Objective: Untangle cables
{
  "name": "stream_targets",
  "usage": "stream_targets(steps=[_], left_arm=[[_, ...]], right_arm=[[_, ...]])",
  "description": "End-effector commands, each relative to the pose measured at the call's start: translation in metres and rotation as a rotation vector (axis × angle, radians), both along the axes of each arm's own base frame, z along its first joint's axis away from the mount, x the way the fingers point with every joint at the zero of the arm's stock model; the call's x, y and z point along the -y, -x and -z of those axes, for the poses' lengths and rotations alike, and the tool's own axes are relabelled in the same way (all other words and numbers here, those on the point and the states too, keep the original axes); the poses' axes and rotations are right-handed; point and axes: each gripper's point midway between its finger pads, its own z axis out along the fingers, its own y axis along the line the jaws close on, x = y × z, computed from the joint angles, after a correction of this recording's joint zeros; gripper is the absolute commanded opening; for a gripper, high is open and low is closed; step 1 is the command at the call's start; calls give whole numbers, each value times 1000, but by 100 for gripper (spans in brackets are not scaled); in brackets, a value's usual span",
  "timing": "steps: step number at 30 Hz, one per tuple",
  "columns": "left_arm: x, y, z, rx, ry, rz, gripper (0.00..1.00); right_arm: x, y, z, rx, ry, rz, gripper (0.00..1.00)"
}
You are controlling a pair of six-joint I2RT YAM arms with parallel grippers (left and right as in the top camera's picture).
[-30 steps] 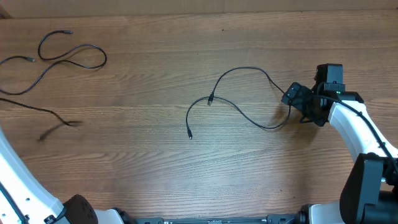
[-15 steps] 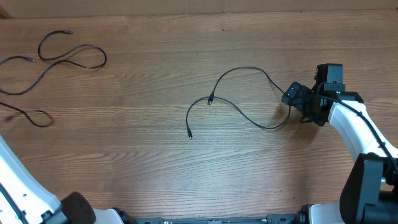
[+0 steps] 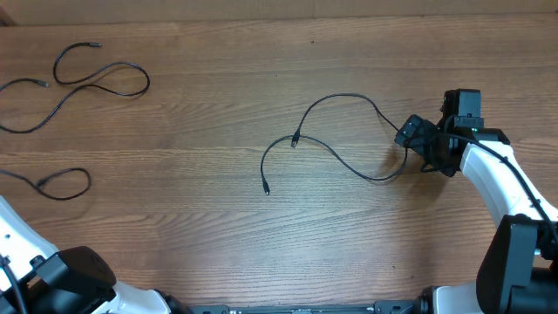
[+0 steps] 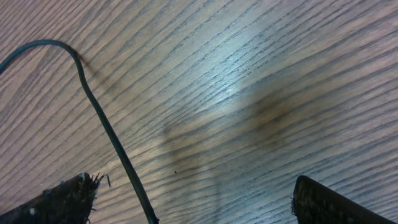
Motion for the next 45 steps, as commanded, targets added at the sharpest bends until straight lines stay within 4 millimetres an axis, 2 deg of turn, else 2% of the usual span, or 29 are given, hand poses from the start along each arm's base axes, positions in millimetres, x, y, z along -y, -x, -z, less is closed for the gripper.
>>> stream_targets(steps=[1, 6, 9, 11, 15, 20, 26, 30, 33, 38, 39, 40, 41, 43, 45], left_arm=[[-3, 4, -30, -8, -103, 17, 4], [-18, 7, -64, 57, -238, -60, 4], [-20, 10, -67, 62, -250, -85, 4], [-17, 13, -55, 70, -197, -107, 4], [2, 24, -11, 128, 19, -189, 5], [27, 51, 38, 136, 234, -370, 4], [39, 66, 93, 147, 353, -557, 4], [37, 67, 126, 128, 365, -600, 4], [31, 63, 138, 100, 339, -570, 4], [22, 49, 140, 20, 299, -428, 4], [23, 50, 142, 15, 307, -427, 11], [26, 49, 144, 13, 323, -419, 22], [29, 48, 146, 13, 346, -409, 24], [33, 46, 152, 13, 374, -396, 19], [35, 47, 159, 20, 392, -416, 9]], right_arm=[[2, -5, -4, 15, 3, 3, 100], [2, -5, -4, 15, 3, 3, 100], [2, -5, -4, 15, 3, 3, 100], [2, -5, -4, 15, 3, 3, 100], [2, -5, -4, 15, 3, 3, 100], [1, -5, -4, 15, 3, 3, 100], [2, -5, -4, 15, 3, 3, 100], [2, -5, -4, 15, 3, 3, 100], [2, -5, -4, 15, 3, 3, 100], [2, -5, -4, 15, 3, 3, 100], [2, -5, -4, 15, 3, 3, 100], [2, -5, -4, 15, 3, 3, 100], [2, -5, -4, 15, 3, 3, 100], [2, -5, -4, 15, 3, 3, 100], [2, -5, -4, 15, 3, 3, 100]])
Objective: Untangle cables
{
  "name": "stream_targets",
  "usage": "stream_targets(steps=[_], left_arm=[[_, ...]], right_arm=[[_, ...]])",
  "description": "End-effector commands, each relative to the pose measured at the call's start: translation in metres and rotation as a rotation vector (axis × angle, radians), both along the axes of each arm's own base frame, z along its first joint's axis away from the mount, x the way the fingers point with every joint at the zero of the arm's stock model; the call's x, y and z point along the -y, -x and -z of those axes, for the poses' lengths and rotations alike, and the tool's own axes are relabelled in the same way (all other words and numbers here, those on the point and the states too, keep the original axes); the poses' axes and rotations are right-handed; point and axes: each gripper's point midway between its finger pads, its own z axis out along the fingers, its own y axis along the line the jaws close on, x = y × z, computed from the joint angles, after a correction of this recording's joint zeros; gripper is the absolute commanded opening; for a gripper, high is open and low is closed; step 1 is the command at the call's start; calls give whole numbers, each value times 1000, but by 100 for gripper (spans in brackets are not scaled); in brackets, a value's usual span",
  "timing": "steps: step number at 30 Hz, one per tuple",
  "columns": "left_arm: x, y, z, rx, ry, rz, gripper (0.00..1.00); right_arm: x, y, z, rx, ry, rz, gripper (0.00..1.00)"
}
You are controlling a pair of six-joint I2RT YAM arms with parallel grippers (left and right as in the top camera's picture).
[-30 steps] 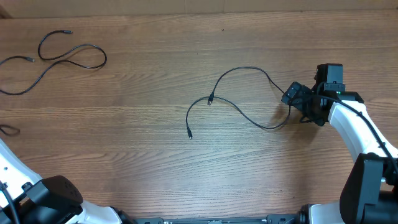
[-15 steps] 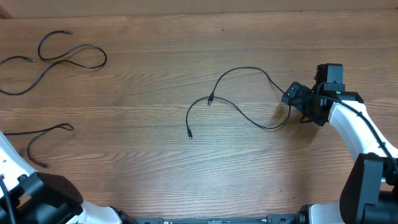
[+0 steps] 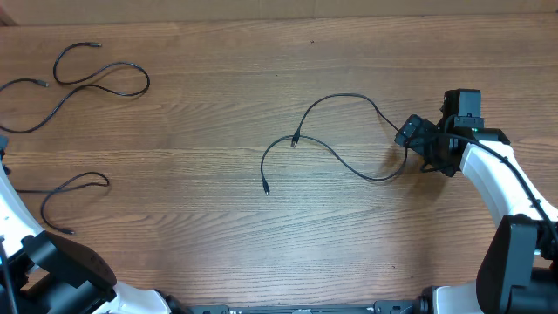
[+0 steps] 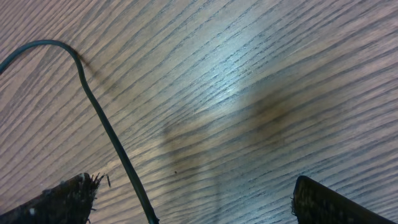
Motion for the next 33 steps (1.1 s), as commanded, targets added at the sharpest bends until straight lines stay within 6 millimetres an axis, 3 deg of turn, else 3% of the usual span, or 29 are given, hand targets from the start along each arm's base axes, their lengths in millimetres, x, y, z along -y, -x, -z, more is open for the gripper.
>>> stream_targets(steps=[1, 13, 18, 20, 23, 27, 33], left_arm=[[9, 2, 14, 0, 45, 2, 5], [54, 35, 123, -70, 257, -93, 4], [63, 42, 153, -75, 285, -88, 10], [60, 43, 157, -76, 261, -92, 13], [46, 36, 153, -88, 195, -27, 4], [30, 0, 145, -130, 130, 312, 4], [27, -46, 124, -164, 56, 718, 4]], right_arm=[[2, -5, -4, 15, 4, 3, 100], [2, -5, -4, 15, 4, 3, 100], [2, -5, -4, 15, 4, 3, 100], [2, -5, -4, 15, 4, 3, 100], [2, -5, -4, 15, 4, 3, 100], [2, -5, -4, 15, 4, 3, 100], [2, -5, -4, 15, 4, 4, 100]])
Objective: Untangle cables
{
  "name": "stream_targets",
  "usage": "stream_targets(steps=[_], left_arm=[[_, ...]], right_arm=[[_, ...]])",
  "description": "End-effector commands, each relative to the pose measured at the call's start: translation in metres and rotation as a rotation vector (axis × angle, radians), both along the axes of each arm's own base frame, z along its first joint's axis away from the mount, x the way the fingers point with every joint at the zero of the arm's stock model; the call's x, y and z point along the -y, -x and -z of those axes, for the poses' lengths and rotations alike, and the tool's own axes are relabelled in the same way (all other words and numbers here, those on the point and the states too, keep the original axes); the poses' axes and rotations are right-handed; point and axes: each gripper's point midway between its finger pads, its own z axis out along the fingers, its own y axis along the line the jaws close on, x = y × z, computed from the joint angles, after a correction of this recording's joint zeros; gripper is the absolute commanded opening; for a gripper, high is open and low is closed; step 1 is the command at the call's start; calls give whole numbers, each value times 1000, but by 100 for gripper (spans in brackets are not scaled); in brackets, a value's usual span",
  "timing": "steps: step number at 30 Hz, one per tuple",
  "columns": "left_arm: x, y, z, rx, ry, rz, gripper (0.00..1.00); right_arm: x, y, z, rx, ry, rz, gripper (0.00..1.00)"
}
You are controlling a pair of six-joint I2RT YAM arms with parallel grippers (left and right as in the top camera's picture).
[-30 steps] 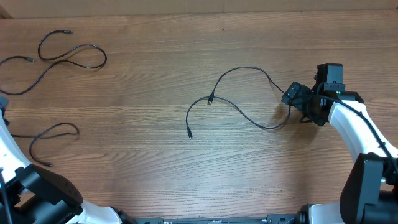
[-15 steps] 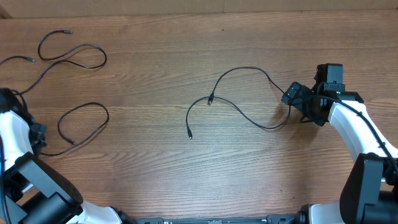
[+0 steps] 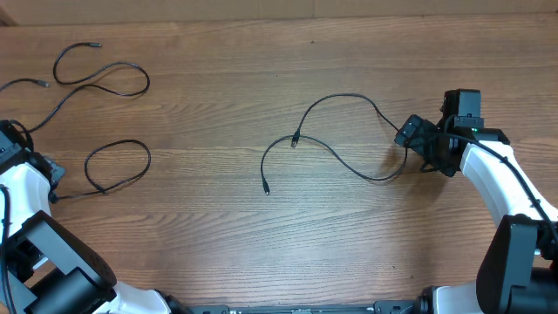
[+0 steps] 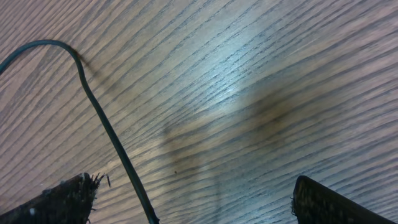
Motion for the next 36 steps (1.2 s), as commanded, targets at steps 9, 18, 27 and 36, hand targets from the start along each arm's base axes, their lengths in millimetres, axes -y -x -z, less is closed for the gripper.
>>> stream_targets(steps=[9, 18, 27, 36], left_arm=[[21, -69, -109, 144, -48, 524, 4], [43, -74, -244, 348, -277, 667, 4], [66, -68, -279, 413, -328, 754, 4], [147, -58, -194, 297, -8, 1305, 4]], right_arm=[[2, -5, -4, 15, 3, 3, 100], [2, -5, -4, 15, 3, 3, 100], [2, -5, -4, 15, 3, 3, 100], [2, -5, -4, 15, 3, 3, 100]])
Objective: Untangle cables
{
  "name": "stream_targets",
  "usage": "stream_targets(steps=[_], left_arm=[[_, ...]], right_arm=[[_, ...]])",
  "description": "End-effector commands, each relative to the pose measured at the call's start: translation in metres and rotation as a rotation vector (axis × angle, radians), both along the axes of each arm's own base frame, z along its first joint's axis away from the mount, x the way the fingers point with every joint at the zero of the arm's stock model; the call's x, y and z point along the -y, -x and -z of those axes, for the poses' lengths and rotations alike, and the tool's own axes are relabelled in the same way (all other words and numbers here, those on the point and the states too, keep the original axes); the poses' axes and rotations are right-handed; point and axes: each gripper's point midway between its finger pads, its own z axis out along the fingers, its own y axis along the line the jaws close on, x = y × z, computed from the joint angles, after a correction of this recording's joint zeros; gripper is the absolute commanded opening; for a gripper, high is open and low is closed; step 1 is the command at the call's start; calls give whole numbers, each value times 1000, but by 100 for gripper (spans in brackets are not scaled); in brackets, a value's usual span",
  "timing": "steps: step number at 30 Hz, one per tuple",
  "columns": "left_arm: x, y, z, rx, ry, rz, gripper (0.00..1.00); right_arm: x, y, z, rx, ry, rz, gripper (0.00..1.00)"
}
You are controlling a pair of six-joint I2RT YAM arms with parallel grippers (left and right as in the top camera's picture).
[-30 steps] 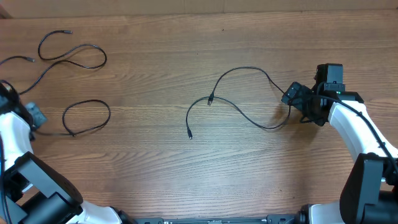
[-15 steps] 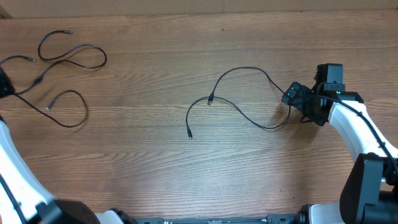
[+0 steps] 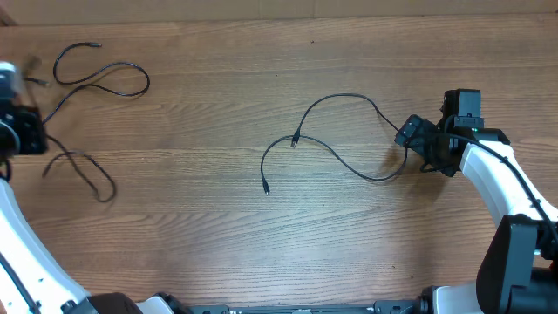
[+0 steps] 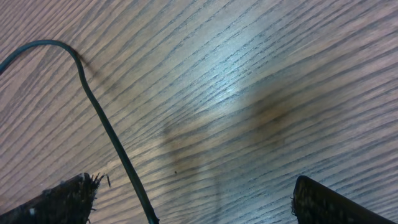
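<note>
A long black cable [image 3: 336, 159] lies in curves mid-table, one plug end near the centre. Its right end runs to my right gripper [image 3: 411, 142], which rests low at the right. In the right wrist view that gripper [image 4: 193, 200] is open, and the cable [image 4: 102, 124] passes between the fingers, close to the left fingertip [image 4: 65, 198]. At the far left, my left gripper [image 3: 19, 133] is blurred and seems shut on a second black cable [image 3: 91, 174] that trails right from it. A third cable [image 3: 105, 77] loops at the top left.
The wooden table [image 3: 218, 244] carries only the three cables. The right arm's white links [image 3: 497, 179] stretch along the right edge, and the left arm [image 3: 22, 253] rises along the left edge.
My left gripper has moved up the left edge, and its cable, then a closed loop left of centre, now trails as an open curve nearer the edge. The right gripper and middle cable are unchanged.
First a small cable loop lay at the left edge with the left arm low in the corner. Then the loop had shifted and its tail reached toward the arm. Later the loop was larger and further right. Now it hangs open from the raised gripper. The right side stayed still throughout.
</note>
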Motion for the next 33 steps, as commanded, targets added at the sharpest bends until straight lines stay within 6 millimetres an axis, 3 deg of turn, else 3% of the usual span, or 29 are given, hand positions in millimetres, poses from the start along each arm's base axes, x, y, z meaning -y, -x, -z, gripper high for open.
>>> stream_targets(steps=[1, 13, 17, 20, 27, 30, 33], left_arm=[[23, -5, 22, -17, -1, 246, 5], [8, -14, 122, -237, 161, 311, 4], [-2, -2, 159, -363, 208, 278, 4], [-9, 9, 176, -431, 226, 256, 4], [-29, 8, 175, -427, 194, 191, 4], [-63, 9, 166, -466, 147, -16, 4], [-108, 18, 142, -501, 58, -286, 4]], right_arm=[[2, -5, -4, 15, 4, 3, 100], [2, -5, -4, 15, 4, 4, 100], [2, -5, -4, 15, 4, 3, 100], [2, -5, -4, 15, 4, 3, 100], [2, -5, -4, 15, 4, 3, 100], [2, -5, -4, 15, 4, 4, 100], [2, -5, -4, 15, 4, 3, 100]])
